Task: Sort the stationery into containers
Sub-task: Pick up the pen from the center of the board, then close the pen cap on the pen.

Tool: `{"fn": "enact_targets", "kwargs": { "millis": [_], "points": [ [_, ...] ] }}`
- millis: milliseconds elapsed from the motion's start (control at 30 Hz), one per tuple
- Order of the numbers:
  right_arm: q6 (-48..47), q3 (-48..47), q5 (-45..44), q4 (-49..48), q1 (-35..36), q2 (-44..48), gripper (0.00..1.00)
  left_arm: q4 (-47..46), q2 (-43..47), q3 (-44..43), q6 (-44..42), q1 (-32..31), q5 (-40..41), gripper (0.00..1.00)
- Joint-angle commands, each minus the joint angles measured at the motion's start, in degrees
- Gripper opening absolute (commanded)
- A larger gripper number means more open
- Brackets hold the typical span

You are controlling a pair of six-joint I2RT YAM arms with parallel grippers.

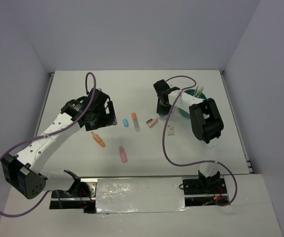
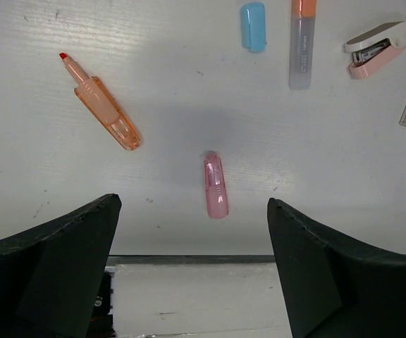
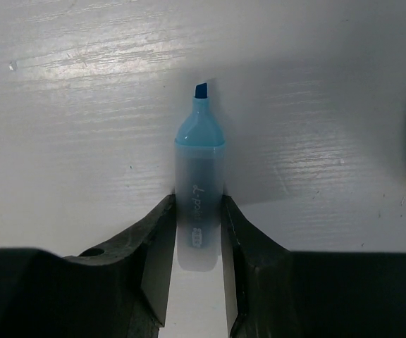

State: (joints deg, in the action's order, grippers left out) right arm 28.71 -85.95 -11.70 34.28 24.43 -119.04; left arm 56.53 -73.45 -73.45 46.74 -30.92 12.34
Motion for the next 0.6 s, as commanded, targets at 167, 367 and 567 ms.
{"fn": "enact_targets", "kwargs": {
  "millis": [167, 367, 567],
  "points": [
    [-2.86, 0.88, -1.47, -3.09, -0.34, 13.36, 0.00, -3.62, -9.22, -3.80, 3.43, 0.33, -1.00, 0.99],
    [-9.10, -2.73, -0.87, 4.73, 0.18, 27.08, 0.00, -3.18, -22.58, -11.80, 12.74, 0.33, 3.39, 0.96],
    [-11.92, 5.87, 4.84, 10.10, 0.53, 42.65, 0.00, -1.78, -35.33, -19.79, 16.90, 0.51, 7.00, 0.75]
  ]
}}
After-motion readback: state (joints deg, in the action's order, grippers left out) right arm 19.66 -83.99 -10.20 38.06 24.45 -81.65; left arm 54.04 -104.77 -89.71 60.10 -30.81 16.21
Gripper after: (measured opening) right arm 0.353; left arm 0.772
